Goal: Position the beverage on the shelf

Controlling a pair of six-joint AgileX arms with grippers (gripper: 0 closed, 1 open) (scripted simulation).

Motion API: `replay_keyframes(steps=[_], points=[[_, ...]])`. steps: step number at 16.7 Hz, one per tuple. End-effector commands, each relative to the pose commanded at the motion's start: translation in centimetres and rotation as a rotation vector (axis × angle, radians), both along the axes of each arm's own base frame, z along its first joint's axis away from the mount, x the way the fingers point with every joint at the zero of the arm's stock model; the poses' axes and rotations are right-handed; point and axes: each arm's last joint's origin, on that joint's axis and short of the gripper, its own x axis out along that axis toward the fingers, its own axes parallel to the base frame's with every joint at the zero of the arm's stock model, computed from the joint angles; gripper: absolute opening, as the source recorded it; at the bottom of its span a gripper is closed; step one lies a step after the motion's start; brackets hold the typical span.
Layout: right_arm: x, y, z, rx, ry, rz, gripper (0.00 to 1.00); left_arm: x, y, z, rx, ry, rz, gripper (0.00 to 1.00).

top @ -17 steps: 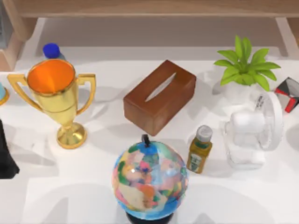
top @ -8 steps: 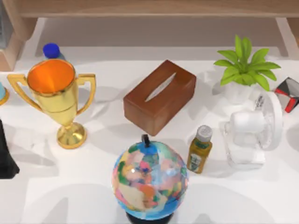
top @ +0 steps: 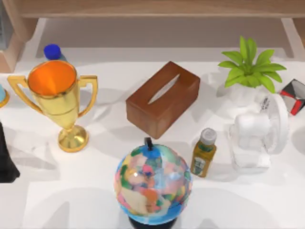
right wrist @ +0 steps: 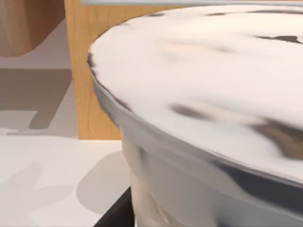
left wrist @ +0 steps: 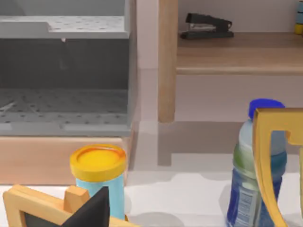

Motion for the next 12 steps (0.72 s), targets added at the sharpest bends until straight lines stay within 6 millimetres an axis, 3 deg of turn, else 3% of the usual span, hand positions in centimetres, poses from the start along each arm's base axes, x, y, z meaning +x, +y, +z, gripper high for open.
replay_keyframes(steps=[4, 12], points=[[0.00, 0.00, 0.00, 0.000, 0.000, 0.000, 0.02, 0.00, 0.00, 0.00, 0.000, 0.000, 0.000, 1.00], [0.00, 0.00, 0.00, 0.000, 0.000, 0.000, 0.00, 0.00, 0.00, 0.00, 0.000, 0.000, 0.000, 1.00]])
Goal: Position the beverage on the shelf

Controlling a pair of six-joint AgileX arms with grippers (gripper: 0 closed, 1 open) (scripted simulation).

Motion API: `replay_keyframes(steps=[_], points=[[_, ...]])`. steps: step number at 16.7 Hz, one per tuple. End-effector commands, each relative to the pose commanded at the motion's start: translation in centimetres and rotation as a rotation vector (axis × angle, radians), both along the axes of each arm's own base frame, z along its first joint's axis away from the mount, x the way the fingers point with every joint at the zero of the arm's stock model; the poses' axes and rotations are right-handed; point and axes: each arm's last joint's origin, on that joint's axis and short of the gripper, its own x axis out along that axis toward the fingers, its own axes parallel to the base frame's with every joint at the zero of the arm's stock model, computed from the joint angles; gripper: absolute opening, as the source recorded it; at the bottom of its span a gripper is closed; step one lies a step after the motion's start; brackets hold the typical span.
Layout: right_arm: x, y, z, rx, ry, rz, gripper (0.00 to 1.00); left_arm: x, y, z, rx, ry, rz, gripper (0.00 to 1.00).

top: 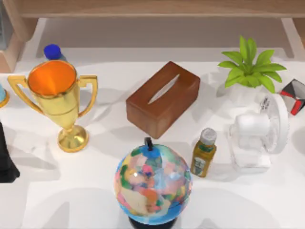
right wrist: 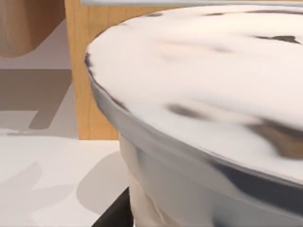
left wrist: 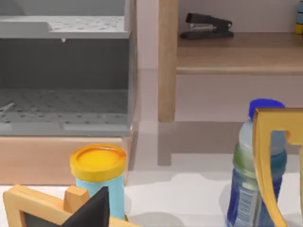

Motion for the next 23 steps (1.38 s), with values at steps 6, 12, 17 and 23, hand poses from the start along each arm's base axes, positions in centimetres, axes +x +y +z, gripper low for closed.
replay_keyframes(steps=[6, 12, 17, 23], points=[[0.0, 0.0, 0.7, 0.000, -0.001, -0.002, 0.00, 0.0, 0.0, 0.0, 0.000, 0.000, 0.000, 1.00], [0.0, -0.1, 1.0, 0.002, -0.001, -0.002, 0.00, 0.0, 0.0, 0.0, 0.000, 0.000, 0.000, 1.00], [2.2, 1.2, 3.4, -0.047, -0.086, 0.056, 0.00, 0.0, 0.0, 0.0, 0.000, 0.000, 0.000, 1.00], [7.7, 7.9, 8.4, -0.047, -0.190, 0.212, 0.00, 0.0, 0.0, 0.0, 0.000, 0.000, 0.000, 1.00]])
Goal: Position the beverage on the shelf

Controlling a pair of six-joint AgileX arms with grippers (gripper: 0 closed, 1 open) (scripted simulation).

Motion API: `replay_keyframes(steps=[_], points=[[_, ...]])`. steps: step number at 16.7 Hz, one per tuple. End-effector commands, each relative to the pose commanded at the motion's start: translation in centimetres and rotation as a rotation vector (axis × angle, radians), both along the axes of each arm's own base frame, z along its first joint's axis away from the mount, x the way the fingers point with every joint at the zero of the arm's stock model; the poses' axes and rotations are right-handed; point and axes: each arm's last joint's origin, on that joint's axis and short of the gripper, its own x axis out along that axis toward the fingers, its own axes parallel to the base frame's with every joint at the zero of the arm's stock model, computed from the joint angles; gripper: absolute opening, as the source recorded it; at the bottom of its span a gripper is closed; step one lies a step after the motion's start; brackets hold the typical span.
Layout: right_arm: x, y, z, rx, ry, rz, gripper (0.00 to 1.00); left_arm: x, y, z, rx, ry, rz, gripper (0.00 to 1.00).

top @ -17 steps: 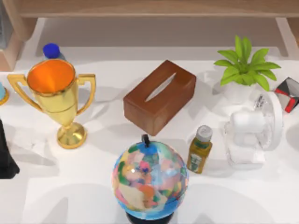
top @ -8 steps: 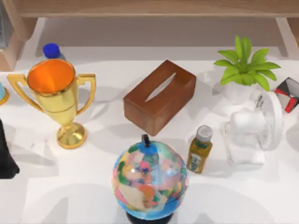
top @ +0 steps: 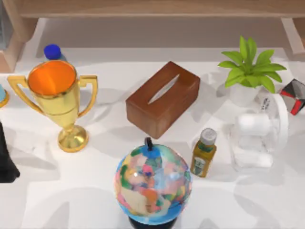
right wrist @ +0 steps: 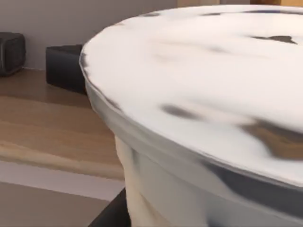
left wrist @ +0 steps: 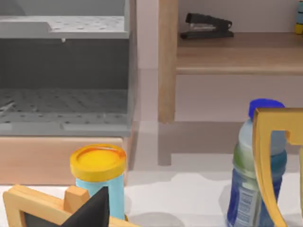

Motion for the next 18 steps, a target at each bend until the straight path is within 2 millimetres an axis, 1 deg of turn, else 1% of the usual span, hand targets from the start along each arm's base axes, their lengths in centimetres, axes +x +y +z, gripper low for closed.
replay_keyframes(steps=[3, 6, 10, 14, 18], points=[[2.5, 4.5, 2.8, 0.024, -0.023, 0.056, 0.00, 0.0, 0.0, 0.0, 0.000, 0.000, 0.000, 1.00], [4.7, 9.0, 5.4, 0.054, -0.016, 0.075, 0.00, 0.0, 0.0, 0.0, 0.000, 0.000, 0.000, 1.00], [6.9, 14.5, 7.9, 0.083, 0.042, 0.037, 0.00, 0.0, 0.0, 0.0, 0.000, 0.000, 0.000, 1.00], [8.5, 18.8, 9.5, 0.084, 0.117, -0.045, 0.00, 0.0, 0.0, 0.0, 0.000, 0.000, 0.000, 1.00], [9.6, 21.7, 10.8, 0.064, 0.175, -0.136, 0.00, 0.0, 0.0, 0.0, 0.000, 0.000, 0.000, 1.00]])
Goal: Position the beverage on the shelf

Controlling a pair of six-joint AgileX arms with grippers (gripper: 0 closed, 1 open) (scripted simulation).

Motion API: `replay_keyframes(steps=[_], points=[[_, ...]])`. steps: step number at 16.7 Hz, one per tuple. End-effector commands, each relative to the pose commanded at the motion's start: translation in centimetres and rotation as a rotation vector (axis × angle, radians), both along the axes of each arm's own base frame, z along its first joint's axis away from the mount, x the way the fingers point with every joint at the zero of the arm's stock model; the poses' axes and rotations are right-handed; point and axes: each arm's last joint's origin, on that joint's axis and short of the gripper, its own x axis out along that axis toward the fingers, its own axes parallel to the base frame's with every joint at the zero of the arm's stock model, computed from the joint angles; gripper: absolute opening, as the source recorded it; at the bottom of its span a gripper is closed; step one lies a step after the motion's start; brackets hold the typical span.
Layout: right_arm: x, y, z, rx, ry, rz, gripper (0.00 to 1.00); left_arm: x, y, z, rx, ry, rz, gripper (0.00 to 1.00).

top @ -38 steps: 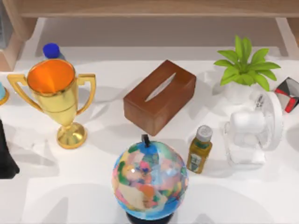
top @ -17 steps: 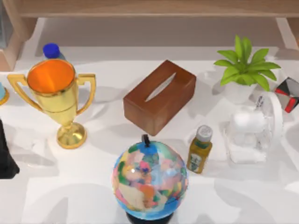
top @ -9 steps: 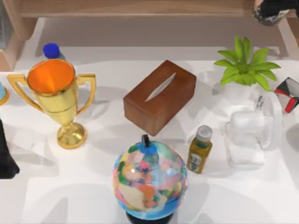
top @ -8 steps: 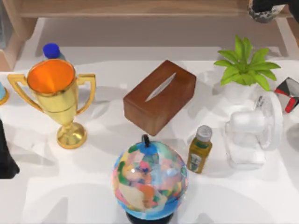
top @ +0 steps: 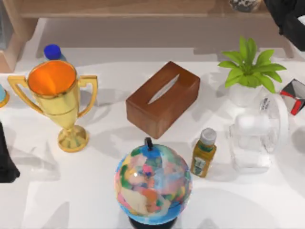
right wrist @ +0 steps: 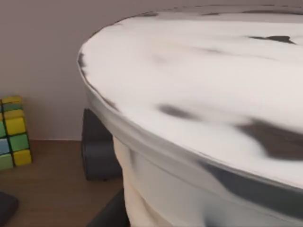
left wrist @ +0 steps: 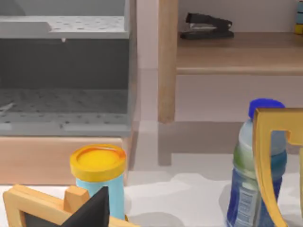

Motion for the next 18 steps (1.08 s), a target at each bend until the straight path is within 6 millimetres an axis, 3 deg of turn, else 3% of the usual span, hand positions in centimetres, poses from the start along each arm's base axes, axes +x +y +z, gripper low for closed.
replay_keyframes(steps=[5, 11, 18], points=[[0.5, 1.6, 1.7, -0.019, 0.018, -0.071, 0.00, 0.0, 0.0, 0.0, 0.000, 0.000, 0.000, 1.00], [0.5, 1.4, 2.0, -0.016, 0.015, -0.079, 0.00, 0.0, 0.0, 0.0, 0.000, 0.000, 0.000, 1.00], [2.9, 1.6, 0.0, -0.019, 0.017, -0.076, 0.00, 0.0, 0.0, 0.0, 0.000, 0.000, 0.000, 1.00]])
